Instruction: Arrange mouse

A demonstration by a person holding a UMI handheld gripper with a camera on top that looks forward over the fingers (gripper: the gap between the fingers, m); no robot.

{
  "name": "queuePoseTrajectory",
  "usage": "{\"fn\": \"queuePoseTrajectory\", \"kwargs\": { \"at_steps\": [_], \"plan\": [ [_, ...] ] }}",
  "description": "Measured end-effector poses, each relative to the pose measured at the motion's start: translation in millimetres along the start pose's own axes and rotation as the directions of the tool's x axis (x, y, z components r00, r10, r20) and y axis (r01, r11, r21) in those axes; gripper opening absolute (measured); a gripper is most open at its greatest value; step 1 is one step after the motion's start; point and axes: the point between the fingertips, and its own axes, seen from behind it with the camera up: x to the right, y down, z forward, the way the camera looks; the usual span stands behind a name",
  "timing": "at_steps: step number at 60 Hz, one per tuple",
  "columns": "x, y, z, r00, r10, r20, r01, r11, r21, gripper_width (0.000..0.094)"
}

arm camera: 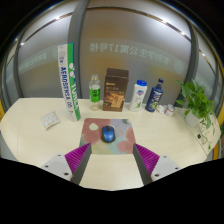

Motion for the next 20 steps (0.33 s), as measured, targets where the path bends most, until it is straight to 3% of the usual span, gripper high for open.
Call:
{"fn": "queuePoseTrajectory", "kwargs": {
  "at_steps": [20],
  "plan": [
    [-5, 20, -44, 1.0, 0.005, -0.02, -0.006, 1.0, -0.008, 0.0848]
  ]
}}
